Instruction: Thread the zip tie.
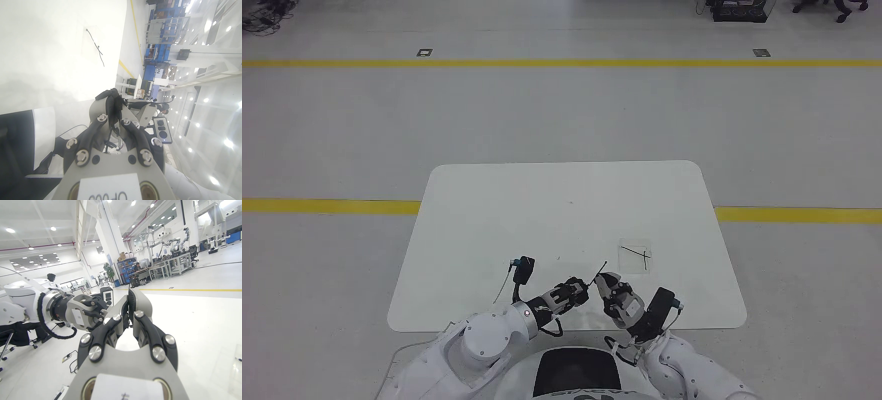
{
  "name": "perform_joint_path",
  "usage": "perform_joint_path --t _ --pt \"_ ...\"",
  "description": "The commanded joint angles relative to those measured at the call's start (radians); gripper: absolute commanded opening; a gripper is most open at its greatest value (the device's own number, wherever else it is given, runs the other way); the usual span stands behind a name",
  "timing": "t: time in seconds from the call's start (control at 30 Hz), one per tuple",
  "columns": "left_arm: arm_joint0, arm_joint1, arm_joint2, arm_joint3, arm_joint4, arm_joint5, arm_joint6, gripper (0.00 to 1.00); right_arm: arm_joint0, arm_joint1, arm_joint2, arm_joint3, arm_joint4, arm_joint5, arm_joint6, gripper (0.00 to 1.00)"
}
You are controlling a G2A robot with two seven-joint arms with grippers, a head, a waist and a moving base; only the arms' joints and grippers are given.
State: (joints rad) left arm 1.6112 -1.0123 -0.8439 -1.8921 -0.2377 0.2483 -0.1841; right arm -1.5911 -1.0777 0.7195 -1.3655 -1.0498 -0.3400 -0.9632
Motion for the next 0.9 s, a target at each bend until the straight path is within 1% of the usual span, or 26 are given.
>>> perform_joint_path --t 0.0,0.87 --pt "0.000 0.000 0.000 0.000 0.000 0.000 0.000 0.00 0.000 -0.001 0.000 0.001 -0.001 0.000 -0.003 0.00" --pt "0.000 0.000 0.000 0.000 0.000 0.000 0.000 0.00 0.011 -0.007 -0.009 0.021 0.004 0.000 -0.007 0.00"
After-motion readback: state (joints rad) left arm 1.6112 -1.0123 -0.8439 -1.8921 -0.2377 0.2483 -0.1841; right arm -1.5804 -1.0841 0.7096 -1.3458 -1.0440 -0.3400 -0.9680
